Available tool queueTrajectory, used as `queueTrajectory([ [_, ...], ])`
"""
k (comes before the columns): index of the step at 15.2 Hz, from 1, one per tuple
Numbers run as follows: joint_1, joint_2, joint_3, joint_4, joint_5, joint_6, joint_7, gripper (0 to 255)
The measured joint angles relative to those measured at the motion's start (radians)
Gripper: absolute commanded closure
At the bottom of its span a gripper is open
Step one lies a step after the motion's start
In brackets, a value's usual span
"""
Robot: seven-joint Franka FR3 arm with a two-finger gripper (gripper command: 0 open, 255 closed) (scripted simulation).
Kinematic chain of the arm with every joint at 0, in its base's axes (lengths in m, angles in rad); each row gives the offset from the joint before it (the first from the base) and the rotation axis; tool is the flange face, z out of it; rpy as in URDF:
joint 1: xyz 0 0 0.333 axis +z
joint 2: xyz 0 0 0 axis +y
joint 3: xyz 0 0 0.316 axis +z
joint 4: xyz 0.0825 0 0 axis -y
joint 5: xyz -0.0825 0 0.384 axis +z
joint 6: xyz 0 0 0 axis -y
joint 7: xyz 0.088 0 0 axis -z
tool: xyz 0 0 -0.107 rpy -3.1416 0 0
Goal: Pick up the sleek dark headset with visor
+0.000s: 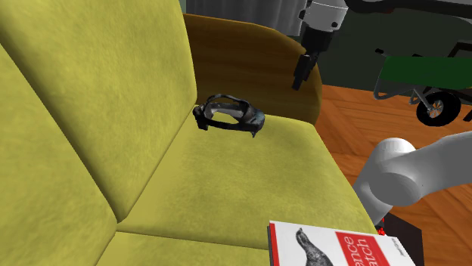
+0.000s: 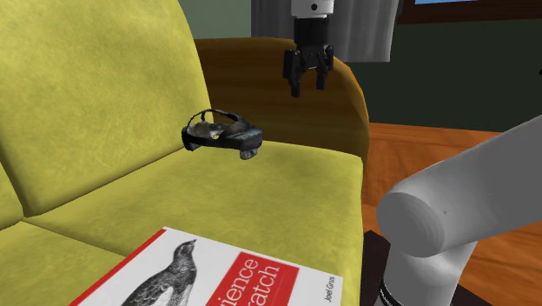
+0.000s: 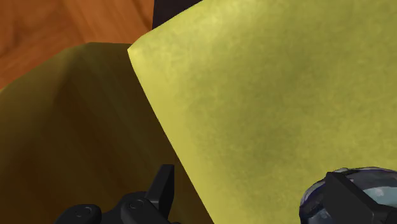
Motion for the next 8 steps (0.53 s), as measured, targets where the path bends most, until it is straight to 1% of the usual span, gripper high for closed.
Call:
queueTrajectory([
  [2,0.006,0.015,0.005,0.009,0.004,0.005,-0.001,0],
  [8,0.062,0.176,0.051,0.114,0.04,0.051,-0.035,0],
])
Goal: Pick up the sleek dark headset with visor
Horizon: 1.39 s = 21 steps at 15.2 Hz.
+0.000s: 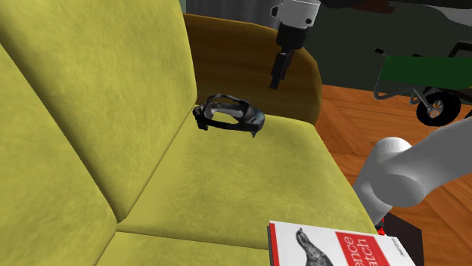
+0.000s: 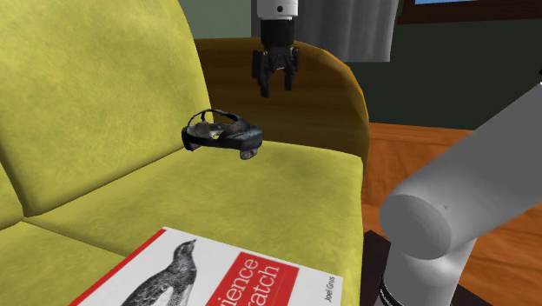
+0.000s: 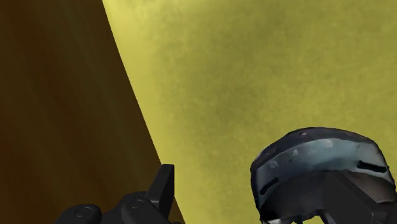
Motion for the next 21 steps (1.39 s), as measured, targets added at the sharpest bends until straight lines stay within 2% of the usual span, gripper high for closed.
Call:
queueTrajectory([
  [4,0.035,0.123,0.031,0.078,0.017,0.04,-0.03,0],
  [11,0.093,0.323,0.101,0.275,0.034,0.033,-0.063,0],
  [19,0.1,0.328,0.108,0.184,0.038,0.127,-0.066,0],
  [20,0.1,0.329,0.107,0.181,0.038,0.132,-0.067,255],
  [21,0.1,0.329,0.107,0.179,0.038,0.134,-0.067,255],
])
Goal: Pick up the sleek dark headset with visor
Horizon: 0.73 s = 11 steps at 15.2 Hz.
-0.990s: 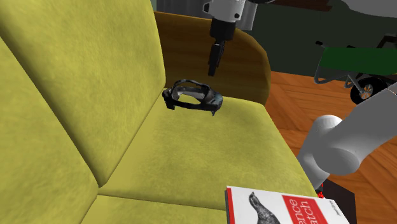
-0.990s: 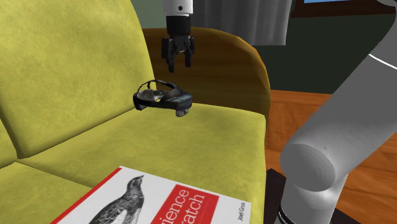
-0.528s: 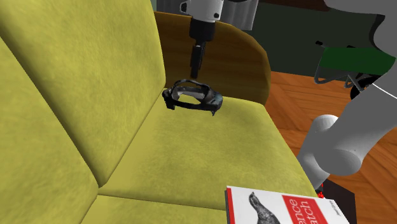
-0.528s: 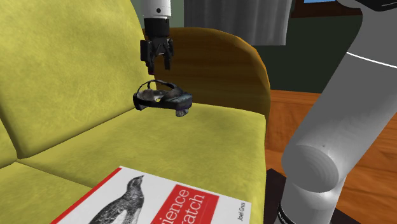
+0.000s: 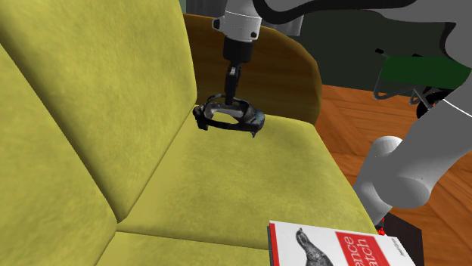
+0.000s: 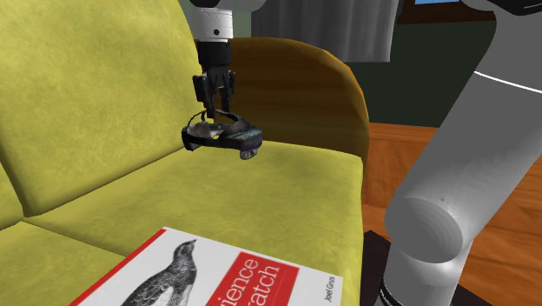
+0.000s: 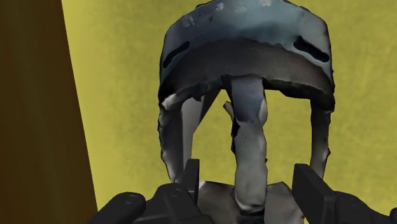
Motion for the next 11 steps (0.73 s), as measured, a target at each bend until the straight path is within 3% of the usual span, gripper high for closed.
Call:
queueTrajectory([
  [11,0.0,0.0,0.0,0.014,0.0,-0.014,0.0,255],
])
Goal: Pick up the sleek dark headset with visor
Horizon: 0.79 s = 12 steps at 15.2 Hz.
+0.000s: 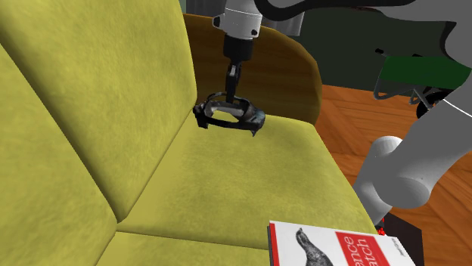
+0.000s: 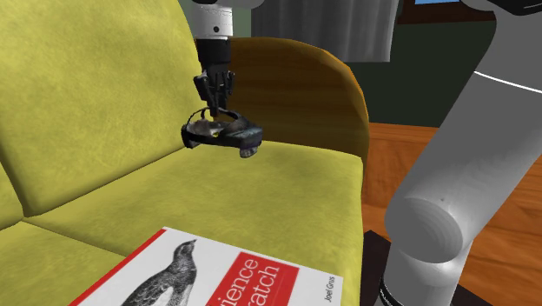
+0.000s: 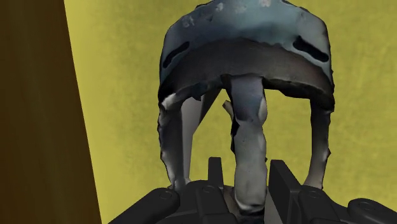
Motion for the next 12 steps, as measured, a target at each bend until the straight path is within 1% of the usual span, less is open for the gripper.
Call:
queueTrajectory([
  [12,-0.003,0.031,0.0,0.187,-0.006,-0.156,0.0,255],
])
